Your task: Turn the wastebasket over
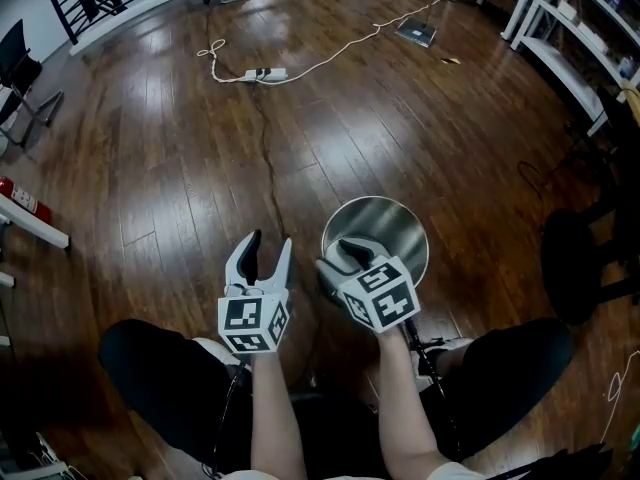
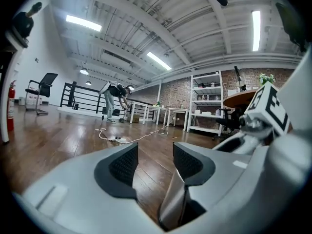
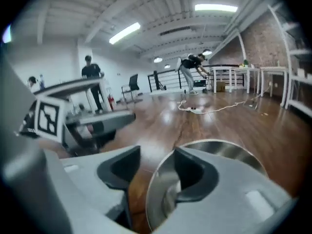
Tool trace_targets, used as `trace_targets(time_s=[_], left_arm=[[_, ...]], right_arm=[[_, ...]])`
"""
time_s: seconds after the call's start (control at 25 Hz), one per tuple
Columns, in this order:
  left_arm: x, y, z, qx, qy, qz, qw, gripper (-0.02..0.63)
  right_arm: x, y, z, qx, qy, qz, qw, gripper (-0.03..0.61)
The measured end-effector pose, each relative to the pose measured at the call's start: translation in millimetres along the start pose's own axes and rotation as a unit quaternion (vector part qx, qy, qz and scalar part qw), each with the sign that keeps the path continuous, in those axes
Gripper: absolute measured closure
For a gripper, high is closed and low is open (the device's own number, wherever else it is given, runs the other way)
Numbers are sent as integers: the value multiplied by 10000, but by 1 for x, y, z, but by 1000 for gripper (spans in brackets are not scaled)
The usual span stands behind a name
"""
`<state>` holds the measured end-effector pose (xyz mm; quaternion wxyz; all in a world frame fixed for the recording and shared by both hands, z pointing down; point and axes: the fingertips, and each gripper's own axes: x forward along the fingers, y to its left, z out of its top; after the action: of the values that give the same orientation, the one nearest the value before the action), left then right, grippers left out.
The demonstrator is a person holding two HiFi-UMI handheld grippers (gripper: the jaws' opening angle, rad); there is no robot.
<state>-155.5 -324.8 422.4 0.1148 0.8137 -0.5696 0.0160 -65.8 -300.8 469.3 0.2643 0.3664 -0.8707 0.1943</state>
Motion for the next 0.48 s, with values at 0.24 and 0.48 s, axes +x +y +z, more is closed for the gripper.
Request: trace_targets(time_s=[0.24, 0.48], left_arm=[[-8, -2, -3, 22, -3, 6, 10000, 367], [-9, -1, 0, -21, -41, 49, 10000, 373]], right_arm=[[45, 17, -75, -1009, 1407, -227, 9846, 529], [16, 14, -65, -510, 1132, 473, 9911, 540]])
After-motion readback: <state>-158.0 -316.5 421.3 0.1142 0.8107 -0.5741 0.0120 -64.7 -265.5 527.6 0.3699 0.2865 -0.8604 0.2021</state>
